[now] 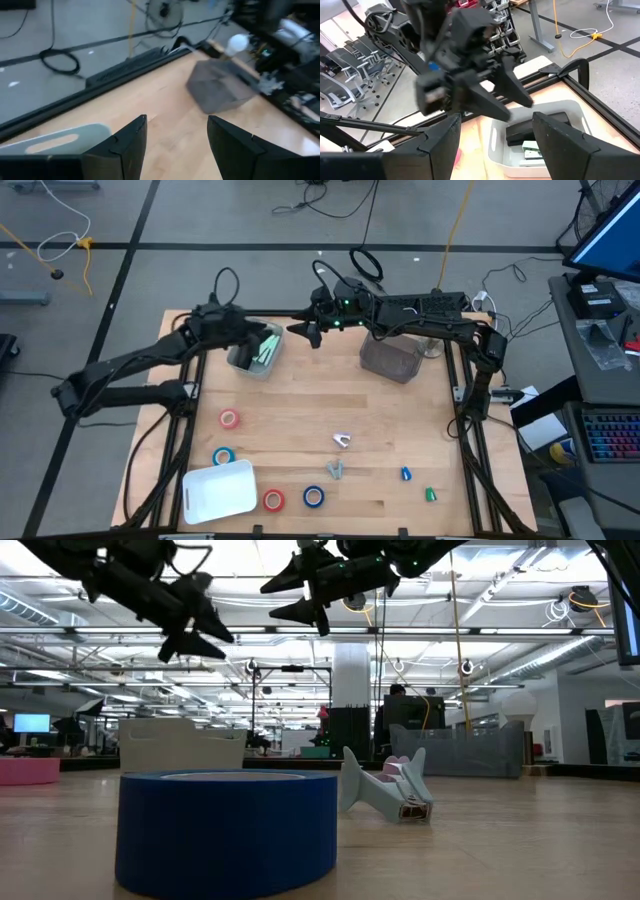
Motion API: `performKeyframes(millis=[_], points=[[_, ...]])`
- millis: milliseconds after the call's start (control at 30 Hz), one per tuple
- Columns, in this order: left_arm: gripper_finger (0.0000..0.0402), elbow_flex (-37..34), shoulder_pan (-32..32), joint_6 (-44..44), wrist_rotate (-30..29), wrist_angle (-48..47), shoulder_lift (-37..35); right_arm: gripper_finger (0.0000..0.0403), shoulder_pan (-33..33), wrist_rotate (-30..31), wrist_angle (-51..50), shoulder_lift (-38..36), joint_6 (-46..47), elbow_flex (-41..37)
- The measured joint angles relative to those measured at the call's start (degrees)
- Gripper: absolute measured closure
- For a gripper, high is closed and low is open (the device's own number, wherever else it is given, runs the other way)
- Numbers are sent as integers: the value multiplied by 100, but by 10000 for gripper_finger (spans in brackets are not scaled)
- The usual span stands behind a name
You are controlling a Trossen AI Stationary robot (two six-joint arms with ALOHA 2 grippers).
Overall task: Pick and place Stapler, Stapler remover, tape
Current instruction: Put the green stapler into the gray bin
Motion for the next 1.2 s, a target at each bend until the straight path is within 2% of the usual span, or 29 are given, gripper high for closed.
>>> performKeyframes(millis=[433, 667, 800, 1033, 1200], points=[[195, 0, -40, 771, 1862, -13, -1031, 161, 133, 10, 229, 0, 100, 0], [195, 0, -40, 857, 2526, -86, -1527, 163, 288, 13, 223, -19, -55, 0], [195, 0, -40, 966, 2652, -292, -1827, 164, 365, 82, 182, -177, -126, 0], [195, -19, -40, 1099, 2673, -637, -2308, 161, 603, 891, -236, -850, -628, 0], [195, -429, -36, 944, 2923, -220, -2707, 164, 947, 1725, -832, -1420, -947, 4]])
